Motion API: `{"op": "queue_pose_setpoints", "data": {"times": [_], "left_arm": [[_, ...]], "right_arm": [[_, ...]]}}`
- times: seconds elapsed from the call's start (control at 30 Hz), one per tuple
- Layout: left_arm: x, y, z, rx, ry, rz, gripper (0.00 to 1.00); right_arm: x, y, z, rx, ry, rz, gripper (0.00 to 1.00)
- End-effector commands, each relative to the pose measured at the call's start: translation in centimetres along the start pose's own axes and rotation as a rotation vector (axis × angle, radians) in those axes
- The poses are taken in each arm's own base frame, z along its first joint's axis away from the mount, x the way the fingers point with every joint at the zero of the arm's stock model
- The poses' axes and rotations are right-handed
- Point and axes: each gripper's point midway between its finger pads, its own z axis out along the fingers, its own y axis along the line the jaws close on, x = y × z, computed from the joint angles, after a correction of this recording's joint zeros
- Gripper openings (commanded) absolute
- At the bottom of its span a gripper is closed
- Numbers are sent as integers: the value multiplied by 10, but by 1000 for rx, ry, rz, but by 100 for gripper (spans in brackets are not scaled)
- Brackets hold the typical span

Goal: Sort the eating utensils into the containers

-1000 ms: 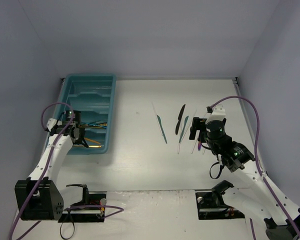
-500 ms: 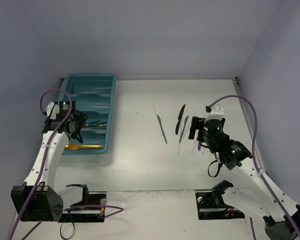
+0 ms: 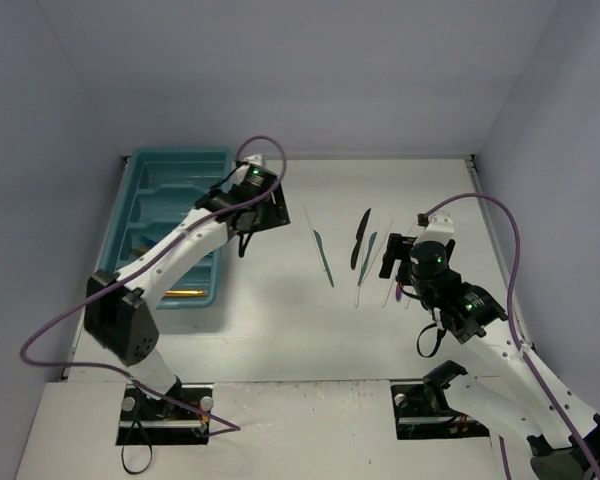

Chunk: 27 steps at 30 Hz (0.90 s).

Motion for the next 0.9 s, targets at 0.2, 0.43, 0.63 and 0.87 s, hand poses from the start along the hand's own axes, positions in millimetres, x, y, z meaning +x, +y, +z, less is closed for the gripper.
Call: {"op": "queue_pose_setpoints", "data": {"times": [0.2,0.43,0.63,0.87], "left_arm": [[28,-74,71,24,64,99,60],[41,-77,119,-36,84,130,60],[57,-71,143,-70,119,146,60],[66,-55,152,-131,121,158,60]], "right_arm": [[-12,-3,-5,1,-65,57,77],[-8,-3,-5,-8,-59,70,77],[-6,-2,-4,-13,-52,72,77],[-6,-2,-5,-17,-54,76,77]]}}
